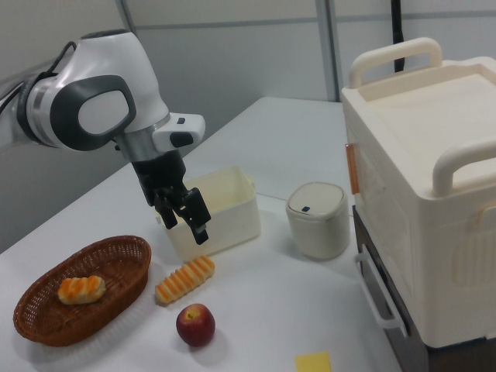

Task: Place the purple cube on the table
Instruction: 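Move the open gripper over the purple cube on the pink plate, then lower the gripper and close it on the purple cube, then carry the purple cube off the plate and set it beside the yellow cube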

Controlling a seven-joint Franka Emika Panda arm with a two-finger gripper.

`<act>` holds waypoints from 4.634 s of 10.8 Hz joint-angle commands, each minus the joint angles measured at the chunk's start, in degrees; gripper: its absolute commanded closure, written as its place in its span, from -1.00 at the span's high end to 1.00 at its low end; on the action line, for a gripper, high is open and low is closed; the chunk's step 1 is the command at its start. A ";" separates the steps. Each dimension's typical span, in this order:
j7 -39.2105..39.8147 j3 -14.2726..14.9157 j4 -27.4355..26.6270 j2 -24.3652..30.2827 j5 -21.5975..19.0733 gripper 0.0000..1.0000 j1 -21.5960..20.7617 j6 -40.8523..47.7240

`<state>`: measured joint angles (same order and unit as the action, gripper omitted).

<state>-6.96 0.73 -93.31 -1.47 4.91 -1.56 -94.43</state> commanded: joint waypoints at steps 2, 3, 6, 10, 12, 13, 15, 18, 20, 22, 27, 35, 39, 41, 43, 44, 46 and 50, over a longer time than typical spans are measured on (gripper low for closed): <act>2.39 -0.02 -1.35 1.82 -0.95 1.00 1.82 1.26; 2.83 -0.02 -1.35 1.91 -1.04 1.00 2.96 1.26; 7.73 -0.02 -1.35 1.91 -0.78 1.00 6.82 1.18; 21.25 -0.02 -1.78 1.56 -0.60 1.00 17.18 0.13; 30.47 0.06 -4.66 1.03 -0.43 1.00 22.54 -4.41; 35.04 0.06 -6.95 0.86 -0.34 1.00 25.09 -7.93; 43.74 0.06 -8.90 -1.86 -0.25 1.00 29.23 -11.64; 59.20 0.15 -8.90 -6.78 -0.08 1.00 34.15 -15.07; 71.85 0.24 -8.99 -9.15 0.19 1.00 36.18 -17.10; 75.25 0.24 -10.04 -11.00 1.93 1.00 37.33 -19.28; 75.25 0.24 -14.00 -16.36 8.79 1.00 39.18 -30.98; 72.88 0.15 -13.74 -16.91 8.45 0.00 39.27 -30.91; 59.73 -6.07 -13.39 -12.08 8.01 -0.03 38.48 -26.08; 53.66 -10.99 -13.30 -10.67 8.01 -0.01 38.48 -23.79; 48.64 -15.03 -11.21 -9.35 7.92 0.02 38.48 -19.33; 46.53 -17.66 -9.19 -9.43 7.75 0.04 38.39 -16.08; 38.64 -20.06 -8.55 -9.69 7.75 0.09 34.64 -14.73; 26.59 -20.06 -8.38 -10.13 7.75 1.00 26.19 -15.43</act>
<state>24.92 -19.83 -101.76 -12.10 12.68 27.98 -110.51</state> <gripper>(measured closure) 0.233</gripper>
